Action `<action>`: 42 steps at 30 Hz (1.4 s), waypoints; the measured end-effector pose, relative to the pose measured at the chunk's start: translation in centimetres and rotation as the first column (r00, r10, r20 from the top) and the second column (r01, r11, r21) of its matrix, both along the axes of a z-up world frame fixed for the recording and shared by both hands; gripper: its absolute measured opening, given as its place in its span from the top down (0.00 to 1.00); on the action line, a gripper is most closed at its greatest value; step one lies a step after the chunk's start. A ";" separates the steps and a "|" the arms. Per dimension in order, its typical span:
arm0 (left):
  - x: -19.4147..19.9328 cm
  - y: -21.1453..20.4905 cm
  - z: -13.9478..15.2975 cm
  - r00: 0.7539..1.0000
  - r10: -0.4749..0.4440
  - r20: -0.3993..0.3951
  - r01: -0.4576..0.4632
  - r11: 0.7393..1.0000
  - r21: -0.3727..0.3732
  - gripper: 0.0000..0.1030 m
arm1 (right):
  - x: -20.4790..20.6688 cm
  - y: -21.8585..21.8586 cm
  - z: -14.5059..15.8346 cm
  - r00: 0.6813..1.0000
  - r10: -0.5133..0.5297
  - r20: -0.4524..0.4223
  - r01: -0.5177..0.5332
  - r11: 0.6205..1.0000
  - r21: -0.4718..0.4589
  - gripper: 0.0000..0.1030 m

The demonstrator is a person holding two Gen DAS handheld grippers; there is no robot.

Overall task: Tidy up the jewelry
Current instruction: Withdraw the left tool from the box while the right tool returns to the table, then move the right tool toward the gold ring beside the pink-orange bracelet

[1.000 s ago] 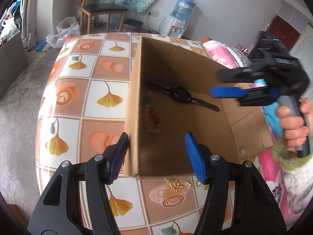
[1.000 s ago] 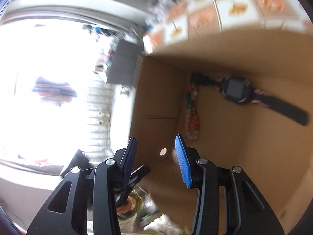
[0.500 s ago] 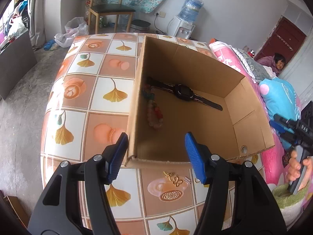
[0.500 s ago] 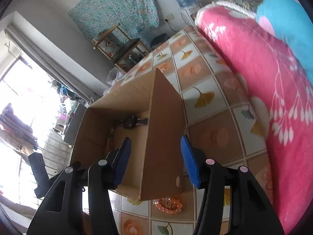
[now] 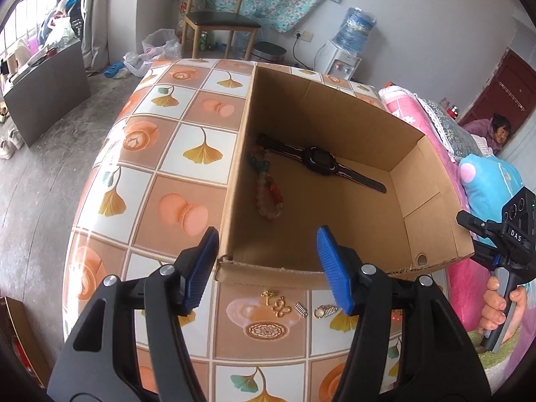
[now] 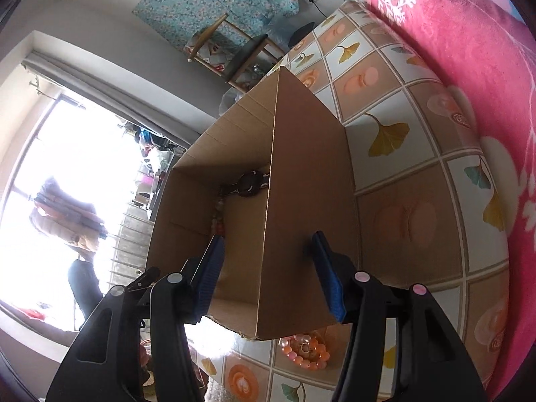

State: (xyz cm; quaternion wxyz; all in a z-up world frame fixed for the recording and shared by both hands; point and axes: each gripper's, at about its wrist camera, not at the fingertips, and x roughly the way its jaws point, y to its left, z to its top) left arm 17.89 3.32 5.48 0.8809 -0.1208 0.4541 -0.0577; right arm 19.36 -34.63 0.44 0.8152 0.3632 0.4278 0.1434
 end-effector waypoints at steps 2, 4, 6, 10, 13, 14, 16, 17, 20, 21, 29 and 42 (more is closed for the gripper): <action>-0.2 -0.3 0.0 1.000 0.015 0.003 -0.015 1.000 0.001 0.44 | -0.2 -0.2 0.4 1.000 0.014 -0.003 -0.014 1.000 -0.012 0.48; -0.3 -0.5 -0.1 1.000 0.026 0.005 -0.026 1.000 -0.002 0.44 | 0.1 -0.4 0.5 1.000 0.022 -0.004 -0.022 1.000 -0.021 0.48; -0.5 -0.4 -0.1 0.999 0.042 0.010 -0.042 0.999 -0.006 0.42 | 0.1 -0.5 0.5 1.000 0.030 -0.002 -0.030 0.999 -0.020 0.48; -1.7 -0.1 0.4 0.996 0.086 0.032 -0.086 0.996 0.004 0.34 | -1.2 -1.1 0.8 1.000 -0.006 0.017 0.006 0.999 -0.032 0.48; -3.6 0.0 1.3 0.993 0.099 0.071 -0.100 0.995 0.018 0.24 | -3.6 -1.6 1.4 0.997 -0.051 0.051 0.055 0.997 -0.063 0.48; -4.3 0.1 1.4 0.992 0.100 0.077 -0.102 0.994 0.031 0.21 | -5.0 -1.8 1.7 0.995 -0.069 0.065 0.074 0.994 -0.075 0.48; -5.7 0.2 1.5 0.992 0.102 0.070 -0.105 0.993 0.049 0.18 | -6.9 -1.7 1.8 0.993 -0.087 0.081 0.095 0.990 -0.100 0.48; -6.5 0.2 1.3 0.993 0.101 0.058 -0.104 0.993 0.048 0.17 | -7.9 -1.5 1.8 0.992 -0.089 0.087 0.099 0.989 -0.111 0.48; -8.4 0.1 0.3 0.995 0.102 0.014 -0.102 0.994 0.047 0.15 | -11.0 -0.6 1.4 0.993 -0.074 0.095 0.087 0.987 -0.136 0.48; -9.1 0.0 -0.3 0.995 0.104 -0.004 -0.104 0.993 0.049 0.15 | -12.0 0.0 1.1 0.993 -0.059 0.098 0.073 0.986 -0.149 0.48; -11.2 -1.9 -5.2 0.993 0.048 -0.108 -0.031 0.988 0.152 0.15 | -13.8 5.0 -0.2 0.995 0.058 0.085 -0.033 0.964 -0.262 0.48; -9.5 -4.6 -8.9 0.983 -0.119 -0.142 0.154 0.951 0.269 0.12 | -9.6 13.7 -2.7 0.961 0.273 -0.044 -0.247 0.778 -0.578 0.71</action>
